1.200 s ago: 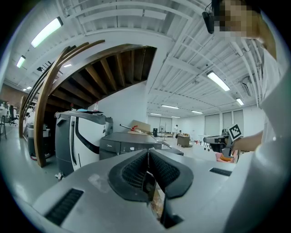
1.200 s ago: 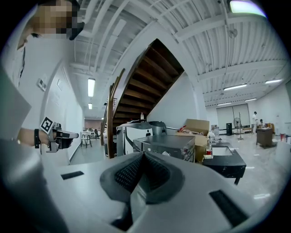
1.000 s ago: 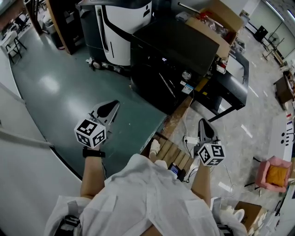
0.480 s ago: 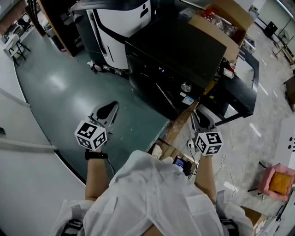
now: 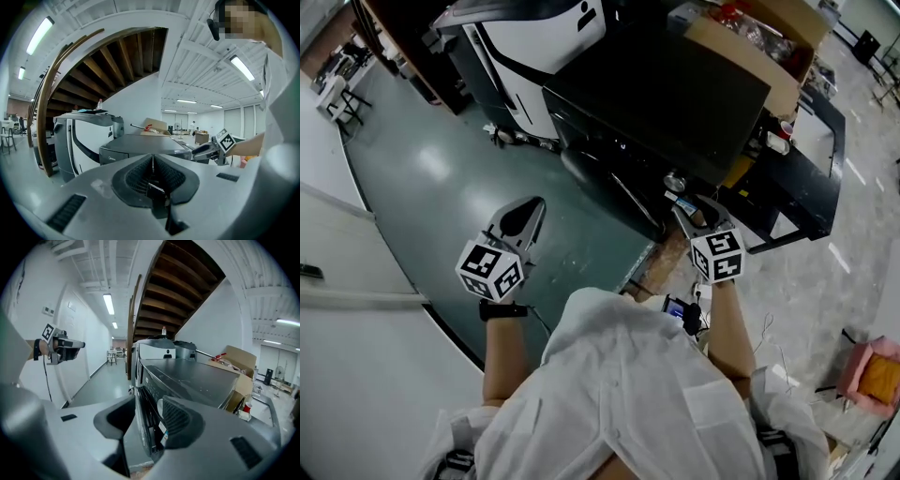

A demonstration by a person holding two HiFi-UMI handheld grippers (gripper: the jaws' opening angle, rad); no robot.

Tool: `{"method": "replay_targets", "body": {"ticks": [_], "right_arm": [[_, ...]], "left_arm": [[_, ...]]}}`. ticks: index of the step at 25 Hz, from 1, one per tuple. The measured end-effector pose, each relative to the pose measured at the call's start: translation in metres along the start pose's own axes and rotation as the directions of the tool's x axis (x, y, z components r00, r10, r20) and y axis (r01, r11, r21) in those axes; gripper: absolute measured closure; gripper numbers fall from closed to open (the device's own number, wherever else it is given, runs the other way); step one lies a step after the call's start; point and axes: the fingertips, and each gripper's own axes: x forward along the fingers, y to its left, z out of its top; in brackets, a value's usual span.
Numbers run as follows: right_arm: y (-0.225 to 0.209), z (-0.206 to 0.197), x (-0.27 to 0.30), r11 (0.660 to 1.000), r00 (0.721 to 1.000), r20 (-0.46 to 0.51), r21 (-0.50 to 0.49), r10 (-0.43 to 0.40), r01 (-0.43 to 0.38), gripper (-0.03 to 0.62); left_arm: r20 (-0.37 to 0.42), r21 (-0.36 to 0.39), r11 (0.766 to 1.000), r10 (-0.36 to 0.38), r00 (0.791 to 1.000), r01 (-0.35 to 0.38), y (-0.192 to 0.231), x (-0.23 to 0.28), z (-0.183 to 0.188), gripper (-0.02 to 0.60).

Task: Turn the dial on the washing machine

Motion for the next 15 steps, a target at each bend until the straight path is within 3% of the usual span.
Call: {"method": "replay_targets", "body": {"ticks": [15], "right_arm": [[-0.013,-0.021,0.060,0.993,0.992,-0.119,-0.106,0.036,-0.049,0.352]], "left_arm": [[-0.091,-0.004,0.999,-0.042,0.995,0.042,-0.014,0.031,-0.016,0.565]]}}
